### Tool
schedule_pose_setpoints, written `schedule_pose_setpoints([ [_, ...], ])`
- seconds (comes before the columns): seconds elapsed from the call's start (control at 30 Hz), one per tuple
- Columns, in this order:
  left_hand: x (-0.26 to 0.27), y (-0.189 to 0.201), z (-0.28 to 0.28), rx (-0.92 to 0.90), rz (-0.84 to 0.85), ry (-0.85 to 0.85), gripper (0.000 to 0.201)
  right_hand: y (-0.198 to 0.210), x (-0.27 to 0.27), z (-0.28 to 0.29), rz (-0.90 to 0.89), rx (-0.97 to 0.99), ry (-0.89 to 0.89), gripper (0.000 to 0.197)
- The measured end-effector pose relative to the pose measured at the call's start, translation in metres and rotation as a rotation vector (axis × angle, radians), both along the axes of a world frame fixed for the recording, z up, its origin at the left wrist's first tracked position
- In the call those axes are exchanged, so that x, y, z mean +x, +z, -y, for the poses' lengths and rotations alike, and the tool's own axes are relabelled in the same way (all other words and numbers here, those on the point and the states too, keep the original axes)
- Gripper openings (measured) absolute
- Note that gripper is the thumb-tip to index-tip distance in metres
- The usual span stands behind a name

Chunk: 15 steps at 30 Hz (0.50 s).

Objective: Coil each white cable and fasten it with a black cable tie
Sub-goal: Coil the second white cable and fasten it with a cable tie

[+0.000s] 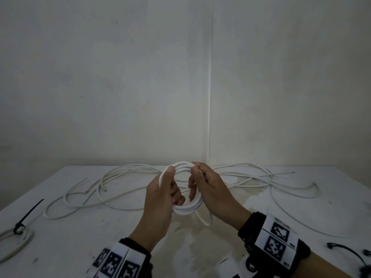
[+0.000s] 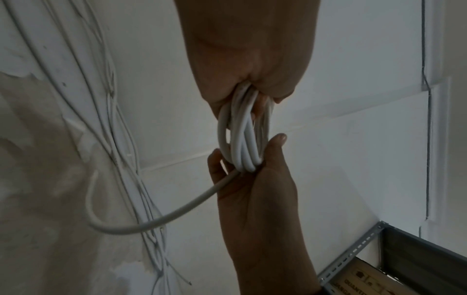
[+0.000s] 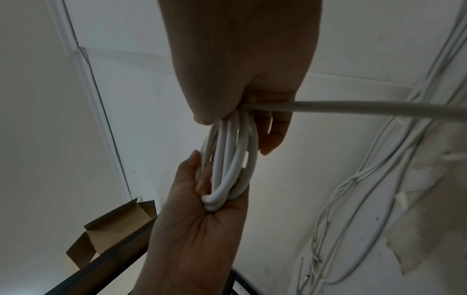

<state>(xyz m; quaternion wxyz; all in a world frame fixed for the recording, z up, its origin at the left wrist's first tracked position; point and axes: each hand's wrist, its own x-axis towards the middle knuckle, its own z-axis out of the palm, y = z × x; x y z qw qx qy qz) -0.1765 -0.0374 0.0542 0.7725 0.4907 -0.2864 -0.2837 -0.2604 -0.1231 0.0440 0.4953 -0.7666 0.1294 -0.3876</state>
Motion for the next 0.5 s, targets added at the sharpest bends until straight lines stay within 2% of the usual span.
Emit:
schedule_pose_setpoints([
  [0.17, 0.004, -0.004, 0.000, -0.022, -0.085, 0.045, 0.037, -0.007, -0.003, 0.003, -0.063, -0.136, -0.048, 0.035],
  [0.37, 0.043, 0.010, -0.009, -0.168, -0.198, 0.199, 0.039, -0.020, -0.015, 0.015, -0.195, -0.410, -0.143, 0.034],
  [0.5, 0.059, 0.015, -0.015, -0.252, -0.246, 0.313, 0.039, -0.027, -0.013, 0.023, -0.253, -0.491, -0.151, 0.042],
])
